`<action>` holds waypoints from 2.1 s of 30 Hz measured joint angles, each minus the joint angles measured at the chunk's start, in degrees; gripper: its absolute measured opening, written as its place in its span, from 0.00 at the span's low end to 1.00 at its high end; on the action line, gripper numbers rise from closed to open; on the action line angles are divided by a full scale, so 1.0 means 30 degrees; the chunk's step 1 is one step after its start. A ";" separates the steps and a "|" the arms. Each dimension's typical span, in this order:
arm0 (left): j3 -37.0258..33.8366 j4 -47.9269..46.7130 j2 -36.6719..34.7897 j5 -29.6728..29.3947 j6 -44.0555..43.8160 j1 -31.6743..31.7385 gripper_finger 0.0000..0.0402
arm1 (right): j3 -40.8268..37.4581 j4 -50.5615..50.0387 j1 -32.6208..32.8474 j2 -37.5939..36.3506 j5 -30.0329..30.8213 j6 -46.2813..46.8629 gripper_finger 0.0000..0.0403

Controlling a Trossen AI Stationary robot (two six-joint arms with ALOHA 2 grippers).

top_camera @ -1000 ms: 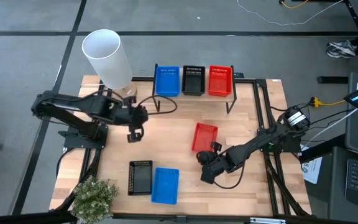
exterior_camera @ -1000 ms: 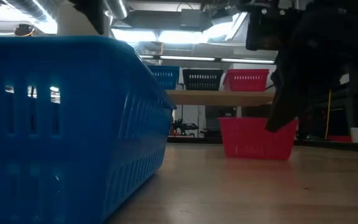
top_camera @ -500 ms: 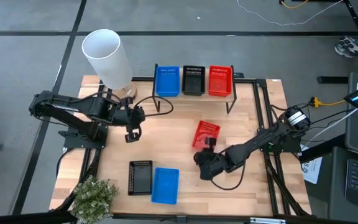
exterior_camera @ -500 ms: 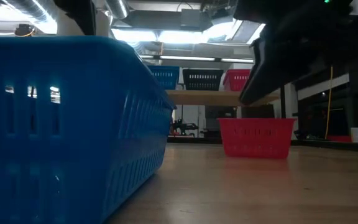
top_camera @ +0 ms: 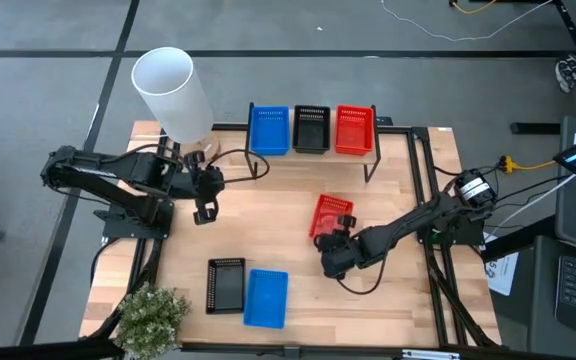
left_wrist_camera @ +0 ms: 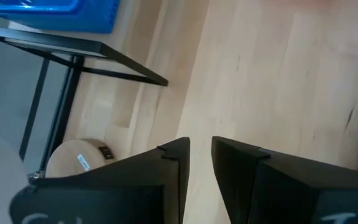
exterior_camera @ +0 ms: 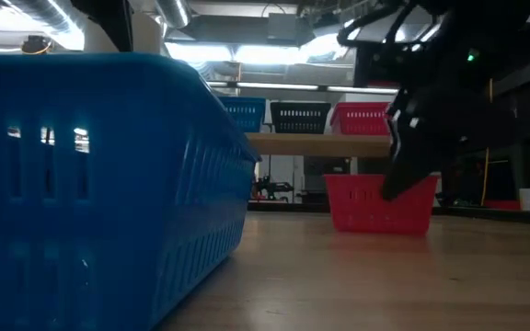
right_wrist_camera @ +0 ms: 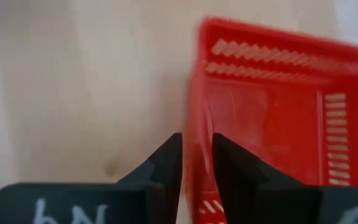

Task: Stack baskets on shelf by color
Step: Stack the red bin on top of the other red bins on the shelf

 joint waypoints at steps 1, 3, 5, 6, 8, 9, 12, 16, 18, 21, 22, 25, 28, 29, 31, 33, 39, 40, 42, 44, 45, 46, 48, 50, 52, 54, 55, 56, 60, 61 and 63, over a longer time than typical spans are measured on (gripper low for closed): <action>0.0010 0.0016 -0.0065 -0.0056 0.0000 -0.0003 0.15 | -0.0060 -0.0157 -0.0090 0.0008 -0.0003 0.0398 0.22; -0.0011 0.0007 -0.0168 -0.0071 0.0000 0.0000 0.15 | -0.0078 -0.0231 -0.0210 0.0015 0.0005 0.0575 0.22; 0.0008 -0.0012 -0.0366 -0.0091 0.0007 -0.0002 0.15 | -0.0078 -0.0309 -0.0226 0.0015 0.0006 0.0880 0.19; 0.0010 -0.0067 -0.0468 -0.0107 0.0063 0.0000 0.15 | -0.0078 -0.0371 -0.0212 0.0015 -0.0012 0.1051 0.16; -0.0012 -0.0397 -0.0870 -0.0104 0.0138 0.0000 0.15 | -0.0078 -0.0427 -0.0202 0.0015 -0.0154 0.1418 0.06; -0.0003 -0.0408 -0.1095 -0.0126 0.0138 0.0000 0.15 | -0.0071 -0.0403 -0.0202 0.0015 -0.0223 0.1436 0.03; -0.0005 -0.0342 -0.1887 -0.0510 0.0138 0.0000 0.15 | 0.0557 -0.0924 -0.0154 -0.0084 -0.0309 0.1762 0.02; 0.0005 -0.0020 -0.2999 -0.0758 0.0111 0.0000 0.15 | 0.2867 -0.2558 0.0226 -0.0793 -0.0497 0.0726 0.01; 0.0010 0.0150 -0.3286 -0.0792 0.0044 -0.0004 0.15 | 0.4410 -0.3872 0.0475 -0.1104 0.0009 0.0168 0.01; 0.0003 0.0243 -0.3663 -0.0794 0.0044 0.0000 0.15 | 0.6744 -0.6372 0.0778 -0.1604 0.1337 -0.1213 0.01; 0.0003 0.0315 -0.3720 -0.0807 0.0044 0.0000 0.15 | 0.7491 -0.7217 0.0810 -0.1757 0.1920 -0.1601 0.01; 0.0010 0.0452 -0.3690 -0.1101 0.0117 0.0000 0.15 | 0.9591 -1.0717 0.0740 -0.2146 0.4020 -0.2594 0.00; 0.0010 0.0461 -0.3706 -0.1122 0.0141 -0.0002 0.15 | 1.1103 -1.3719 -0.0018 -0.2595 0.6178 -0.3653 0.00; 0.0010 0.0492 -0.3710 -0.1130 0.0146 0.0000 0.15 | 1.1466 -1.4597 -0.0454 -0.2812 0.6543 -0.4106 0.00; 0.0010 0.0652 -0.3661 -0.1142 0.0146 0.0000 0.15 | 1.1911 -1.5892 -0.1559 -0.3403 0.6883 -0.4801 0.00; 0.0010 0.0699 -0.3674 -0.1142 0.0146 -0.0007 0.15 | 1.1950 -1.6606 -0.2932 -0.4207 0.6841 -0.5667 0.00; 0.0010 0.0721 -0.3682 -0.1142 0.0138 -0.0004 0.15 | 1.1899 -1.6338 -0.7432 -0.6241 0.4828 -1.0279 0.00; 0.0010 0.0721 -0.3679 -0.1142 0.0146 0.0000 0.15 | 1.1899 -1.6166 -0.8215 -0.6455 0.3953 -1.1138 0.00; 0.0010 0.0721 -0.3675 -0.1142 0.0146 0.0000 0.15 | 1.1892 -1.5758 -0.9773 -0.6733 0.1574 -1.2704 0.00; 0.0010 0.0729 -0.3675 -0.1142 0.0144 0.0000 0.15 | 1.1892 -1.5140 -1.1049 -0.6790 -0.0204 -1.3708 0.00; 0.0010 0.0729 -0.3675 -0.1142 0.0146 0.0000 0.15 | 1.1886 -1.4765 -1.1575 -0.6774 -0.0522 -1.4124 0.00; 0.0010 0.0729 -0.3675 -0.1142 0.0146 0.0000 0.15 | 1.1885 -1.4377 -1.1993 -0.6758 -0.0662 -1.4618 0.00; 0.0010 0.0729 -0.3675 -0.1142 0.0146 0.0000 0.15 | 1.1885 -1.3554 -1.2791 -0.6674 -0.1384 -1.5861 0.00; 0.0010 0.0729 -0.3675 -0.1142 0.0146 0.0000 0.15 | 1.1885 -1.2726 -1.3683 -0.6545 -0.2687 -1.7099 0.00; 0.0010 0.0734 -0.3675 -0.1142 0.0146 0.0000 0.15 | 1.1863 -1.2307 -1.4645 -0.6521 -0.3667 -1.7757 0.00; 0.0010 0.0729 -0.3675 -0.1142 0.0146 0.0000 0.15 | 1.1863 -1.2218 -1.5603 -0.6543 -0.4792 -1.8107 0.00; 0.0010 0.0736 -0.3675 -0.1142 0.0146 0.0000 0.15 | 1.1863 -1.2262 -1.6098 -0.6543 -0.5358 -1.8099 0.00; 0.0010 0.0736 -0.3675 -0.1142 0.0146 0.0000 0.15 | 1.1862 -1.2326 -1.6513 -0.6535 -0.5829 -1.8041 0.00; 0.0010 0.0780 -0.3675 -0.1142 0.0134 0.0000 0.15 | 1.1404 -1.1745 -1.7275 -0.6707 -0.6330 -1.8359 0.00; 0.0010 0.0800 -0.3664 -0.1142 0.0127 0.0000 0.15 | 1.1137 -1.1537 -1.7363 -0.6802 -0.6804 -1.8653 0.00; 0.0010 0.1014 -0.3639 -0.1142 0.0125 0.0000 0.15 | 1.0278 -1.1309 -1.7589 -0.7059 -0.8023 -1.9099 0.00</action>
